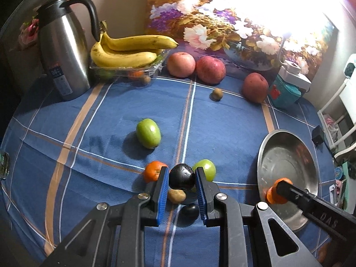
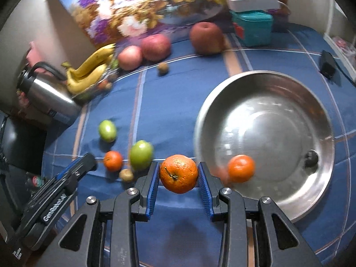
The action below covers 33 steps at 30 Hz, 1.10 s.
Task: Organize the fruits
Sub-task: 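Lift the tangerine with the right gripper toward the steel plate while the left lifts the plum, then lower the tangerine and plum into the steel plate and open both grippers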
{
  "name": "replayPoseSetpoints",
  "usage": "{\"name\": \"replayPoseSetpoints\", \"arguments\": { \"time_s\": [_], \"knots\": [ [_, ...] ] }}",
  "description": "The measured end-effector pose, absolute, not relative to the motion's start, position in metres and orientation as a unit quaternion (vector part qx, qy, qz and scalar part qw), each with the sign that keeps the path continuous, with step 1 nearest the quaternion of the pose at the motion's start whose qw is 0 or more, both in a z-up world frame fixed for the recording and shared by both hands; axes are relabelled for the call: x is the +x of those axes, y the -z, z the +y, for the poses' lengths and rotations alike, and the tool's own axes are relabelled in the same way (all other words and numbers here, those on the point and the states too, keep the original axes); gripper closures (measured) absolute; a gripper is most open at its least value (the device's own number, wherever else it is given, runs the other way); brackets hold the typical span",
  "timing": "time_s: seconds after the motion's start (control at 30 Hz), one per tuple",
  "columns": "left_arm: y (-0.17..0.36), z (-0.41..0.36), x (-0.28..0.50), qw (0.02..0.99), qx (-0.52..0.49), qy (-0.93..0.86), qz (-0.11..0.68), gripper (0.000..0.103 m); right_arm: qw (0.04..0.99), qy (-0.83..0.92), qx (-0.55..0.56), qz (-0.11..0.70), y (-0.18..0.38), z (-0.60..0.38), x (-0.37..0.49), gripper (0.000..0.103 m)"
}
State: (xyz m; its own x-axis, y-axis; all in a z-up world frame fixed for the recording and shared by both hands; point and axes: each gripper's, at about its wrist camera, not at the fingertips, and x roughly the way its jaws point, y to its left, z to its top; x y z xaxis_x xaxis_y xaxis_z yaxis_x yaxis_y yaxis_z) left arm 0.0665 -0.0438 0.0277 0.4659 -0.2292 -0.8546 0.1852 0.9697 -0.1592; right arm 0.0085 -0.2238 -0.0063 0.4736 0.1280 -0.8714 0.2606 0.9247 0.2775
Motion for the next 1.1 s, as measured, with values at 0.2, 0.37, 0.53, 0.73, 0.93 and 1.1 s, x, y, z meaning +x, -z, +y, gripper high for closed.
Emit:
{"name": "replayPoseSetpoints", "arguments": {
  "time_s": [0.2, 0.37, 0.53, 0.73, 0.93, 1.1],
  "knots": [
    [-0.029, -0.068, 0.059, 0.855, -0.005, 0.138, 0.5, 0.077, 0.831, 0.083, 0.214, 0.507, 0.008, -0.263, 0.001, 0.066],
    [-0.031, -0.098, 0.05, 0.85, 0.014, 0.169, 0.498, 0.077, 0.827, 0.127, 0.226, 0.499, 0.006, -0.297, -0.01, 0.066],
    [-0.035, -0.136, 0.039, 0.845, 0.041, 0.212, 0.489, 0.077, 0.826, 0.162, 0.235, 0.486, -0.001, -0.327, -0.023, 0.066],
    [-0.04, -0.173, 0.026, 0.844, 0.077, 0.248, 0.47, 0.077, 0.83, 0.18, 0.239, 0.471, -0.009, -0.343, -0.035, 0.066],
    [-0.031, -0.189, 0.027, 0.844, 0.096, 0.258, 0.461, 0.077, 0.833, 0.181, 0.231, 0.468, -0.011, -0.343, -0.036, 0.066],
    [-0.019, -0.196, 0.028, 0.841, 0.109, 0.26, 0.463, 0.077, 0.827, 0.176, 0.232, 0.48, -0.001, -0.341, -0.03, 0.066]
  ]
}}
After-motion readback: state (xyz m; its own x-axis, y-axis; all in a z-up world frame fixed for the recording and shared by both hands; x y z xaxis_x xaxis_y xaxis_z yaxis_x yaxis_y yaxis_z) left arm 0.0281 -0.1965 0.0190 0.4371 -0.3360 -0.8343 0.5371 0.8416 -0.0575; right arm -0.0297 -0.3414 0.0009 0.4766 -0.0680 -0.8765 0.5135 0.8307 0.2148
